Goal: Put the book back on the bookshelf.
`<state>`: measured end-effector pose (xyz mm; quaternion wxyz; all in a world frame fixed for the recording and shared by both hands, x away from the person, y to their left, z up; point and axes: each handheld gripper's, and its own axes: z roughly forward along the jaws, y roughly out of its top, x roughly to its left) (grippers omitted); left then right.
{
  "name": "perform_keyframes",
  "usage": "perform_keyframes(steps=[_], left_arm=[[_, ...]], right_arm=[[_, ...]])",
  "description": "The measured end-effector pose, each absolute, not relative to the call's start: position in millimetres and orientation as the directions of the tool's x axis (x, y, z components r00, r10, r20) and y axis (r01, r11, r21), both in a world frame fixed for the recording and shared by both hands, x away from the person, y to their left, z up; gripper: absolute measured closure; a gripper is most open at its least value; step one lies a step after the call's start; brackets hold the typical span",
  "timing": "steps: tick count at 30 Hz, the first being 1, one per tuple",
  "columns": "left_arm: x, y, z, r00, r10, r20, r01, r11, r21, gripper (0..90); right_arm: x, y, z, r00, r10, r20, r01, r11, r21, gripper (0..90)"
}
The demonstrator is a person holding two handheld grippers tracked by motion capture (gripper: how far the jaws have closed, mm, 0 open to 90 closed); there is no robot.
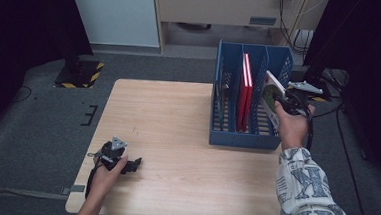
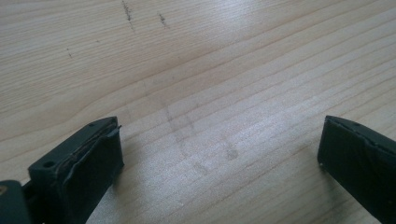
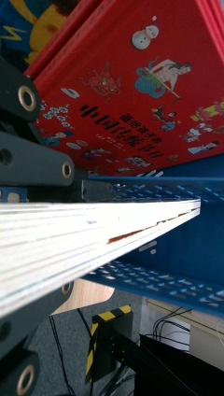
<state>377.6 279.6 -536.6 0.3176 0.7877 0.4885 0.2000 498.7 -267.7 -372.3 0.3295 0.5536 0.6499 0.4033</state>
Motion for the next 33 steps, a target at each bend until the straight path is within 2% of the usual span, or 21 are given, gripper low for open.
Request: perform_keyframes(steps=[18,33], left_arm=[[378,279,-537,0.444,0.896,0.005,0.642,-0.322,0.695,0.0],[378,279,-537,0.444,0.896,0.005,0.642,-0.322,0.696,0.0]], right_arm=[[512,-260,-388,-0.15,0.988,0.02,0.466,0.053,0.883,75.6],[525,-256,-415,-0.13,0.992,-0.001,0.513,0.068,0.856,75.6]])
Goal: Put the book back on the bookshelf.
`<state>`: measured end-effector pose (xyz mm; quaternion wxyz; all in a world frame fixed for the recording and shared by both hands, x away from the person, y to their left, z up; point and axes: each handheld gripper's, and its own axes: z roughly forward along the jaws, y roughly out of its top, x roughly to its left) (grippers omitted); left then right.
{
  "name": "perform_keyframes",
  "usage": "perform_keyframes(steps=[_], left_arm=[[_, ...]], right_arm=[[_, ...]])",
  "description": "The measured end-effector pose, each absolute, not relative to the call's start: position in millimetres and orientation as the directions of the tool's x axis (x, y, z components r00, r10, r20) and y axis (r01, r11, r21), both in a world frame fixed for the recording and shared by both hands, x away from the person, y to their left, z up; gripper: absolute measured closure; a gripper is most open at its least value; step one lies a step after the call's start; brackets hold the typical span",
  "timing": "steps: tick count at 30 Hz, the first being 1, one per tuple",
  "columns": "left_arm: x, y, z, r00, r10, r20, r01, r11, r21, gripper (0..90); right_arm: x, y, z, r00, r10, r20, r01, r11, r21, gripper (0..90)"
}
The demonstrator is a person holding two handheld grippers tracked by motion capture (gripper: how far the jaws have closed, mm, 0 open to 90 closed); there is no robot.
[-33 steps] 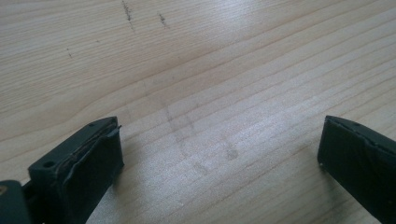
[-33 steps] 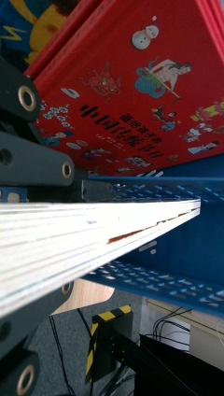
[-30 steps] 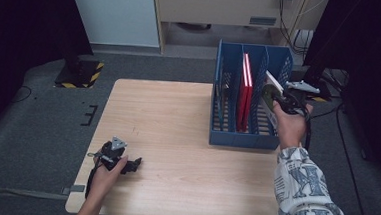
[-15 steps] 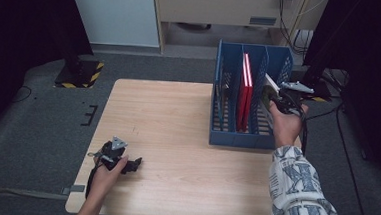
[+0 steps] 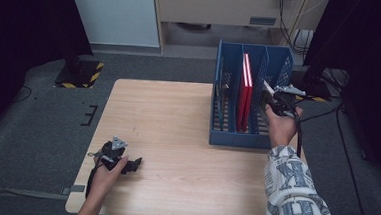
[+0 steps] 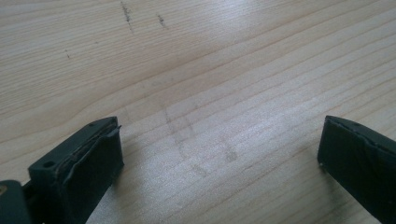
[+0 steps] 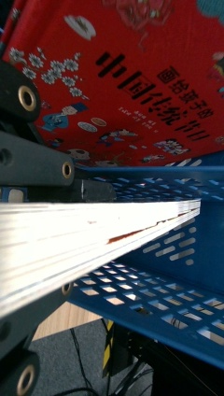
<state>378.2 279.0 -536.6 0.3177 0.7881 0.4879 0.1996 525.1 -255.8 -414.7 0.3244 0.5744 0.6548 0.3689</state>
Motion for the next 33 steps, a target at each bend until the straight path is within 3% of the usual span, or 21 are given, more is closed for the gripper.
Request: perform_keyframes(steps=[33], left_arm=[[379,279,-537,0.447,0.894,0.006,0.64,-0.325,0.696,0.0]], right_arm=[[525,-250,-439,-0.107,0.994,0.0,0.569,0.061,0.82,75.2]])
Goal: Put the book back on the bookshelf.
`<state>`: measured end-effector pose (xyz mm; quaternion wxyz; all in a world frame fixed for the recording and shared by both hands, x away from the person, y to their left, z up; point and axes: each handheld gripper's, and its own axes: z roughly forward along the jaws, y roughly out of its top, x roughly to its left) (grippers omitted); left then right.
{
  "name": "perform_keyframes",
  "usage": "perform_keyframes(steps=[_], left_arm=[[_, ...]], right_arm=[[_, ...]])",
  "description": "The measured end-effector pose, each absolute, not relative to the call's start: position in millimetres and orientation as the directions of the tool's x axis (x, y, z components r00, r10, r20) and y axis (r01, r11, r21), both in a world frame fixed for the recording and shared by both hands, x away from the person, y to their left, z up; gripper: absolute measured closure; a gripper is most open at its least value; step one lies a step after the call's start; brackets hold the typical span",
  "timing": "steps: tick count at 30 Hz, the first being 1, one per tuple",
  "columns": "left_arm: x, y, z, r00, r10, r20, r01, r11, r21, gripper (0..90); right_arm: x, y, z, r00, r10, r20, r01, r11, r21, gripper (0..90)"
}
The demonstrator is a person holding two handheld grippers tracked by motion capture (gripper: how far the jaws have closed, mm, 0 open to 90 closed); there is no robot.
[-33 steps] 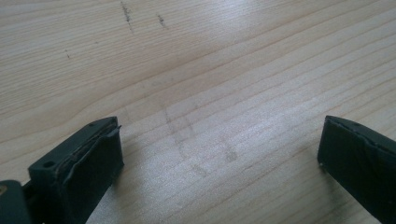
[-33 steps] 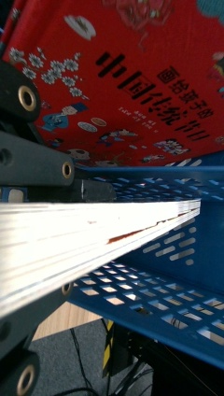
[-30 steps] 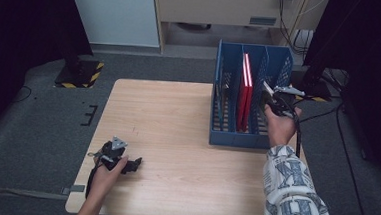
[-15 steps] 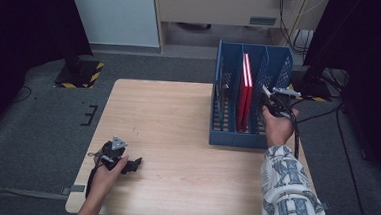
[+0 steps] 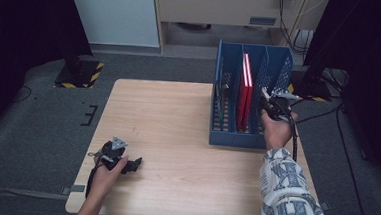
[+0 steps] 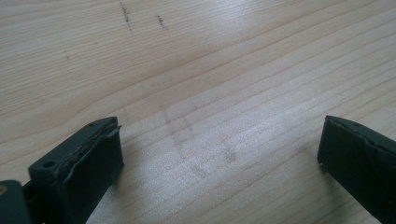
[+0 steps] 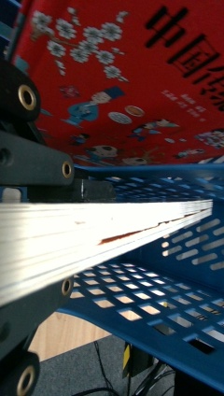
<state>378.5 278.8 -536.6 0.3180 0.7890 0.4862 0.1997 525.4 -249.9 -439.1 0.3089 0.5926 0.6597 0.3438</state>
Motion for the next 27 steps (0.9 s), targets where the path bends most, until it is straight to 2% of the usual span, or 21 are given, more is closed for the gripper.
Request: perform_keyframes(steps=[27], left_arm=[[379,279,-537,0.449,0.894,0.006,0.64,-0.326,0.696,0.0]], right_arm=[[511,-245,-452,-0.117,0.993,0.002,0.594,0.069,0.802,74.0]])
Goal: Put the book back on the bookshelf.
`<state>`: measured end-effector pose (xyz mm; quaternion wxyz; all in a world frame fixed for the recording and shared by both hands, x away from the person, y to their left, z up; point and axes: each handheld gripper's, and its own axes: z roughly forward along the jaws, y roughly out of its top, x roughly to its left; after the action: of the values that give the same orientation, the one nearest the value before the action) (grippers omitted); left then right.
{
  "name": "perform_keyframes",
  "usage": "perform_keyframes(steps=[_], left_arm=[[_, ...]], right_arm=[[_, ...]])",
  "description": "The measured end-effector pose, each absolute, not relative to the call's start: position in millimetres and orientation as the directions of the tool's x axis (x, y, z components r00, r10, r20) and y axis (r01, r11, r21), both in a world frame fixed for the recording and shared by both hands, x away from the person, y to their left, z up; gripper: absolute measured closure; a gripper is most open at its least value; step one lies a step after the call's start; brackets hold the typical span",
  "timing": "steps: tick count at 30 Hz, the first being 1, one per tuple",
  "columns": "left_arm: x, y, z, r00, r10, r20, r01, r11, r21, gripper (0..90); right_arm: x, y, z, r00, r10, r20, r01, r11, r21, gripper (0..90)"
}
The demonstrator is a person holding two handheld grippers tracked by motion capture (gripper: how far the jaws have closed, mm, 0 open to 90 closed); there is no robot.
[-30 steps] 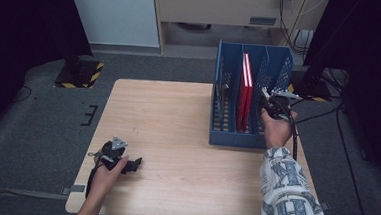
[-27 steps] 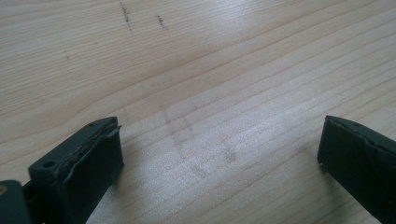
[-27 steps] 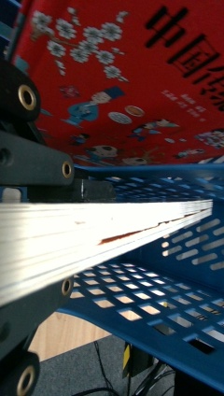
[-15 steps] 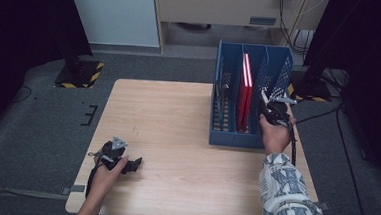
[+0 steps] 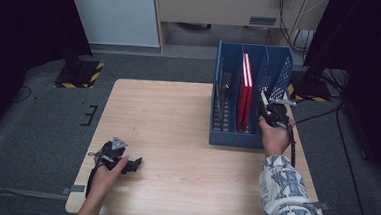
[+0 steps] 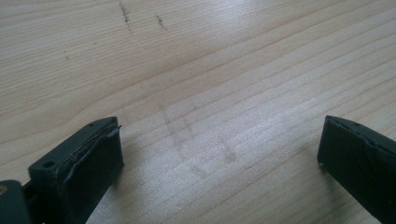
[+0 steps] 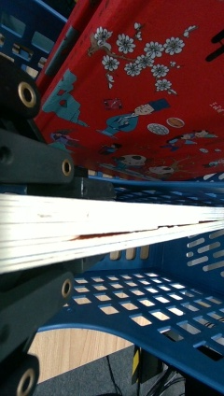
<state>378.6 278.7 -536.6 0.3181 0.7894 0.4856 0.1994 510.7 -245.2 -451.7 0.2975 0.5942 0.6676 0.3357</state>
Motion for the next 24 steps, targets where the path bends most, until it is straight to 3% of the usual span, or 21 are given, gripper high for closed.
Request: perform_keyframes(steps=[24], left_arm=[[378.6,278.6,-536.6,0.448,0.894,0.006,0.64,-0.325,0.696,0.0]], right_arm=[[506.9,-245.5,-457.4,-0.122,0.992,0.027,0.6,0.052,0.798,72.7]])
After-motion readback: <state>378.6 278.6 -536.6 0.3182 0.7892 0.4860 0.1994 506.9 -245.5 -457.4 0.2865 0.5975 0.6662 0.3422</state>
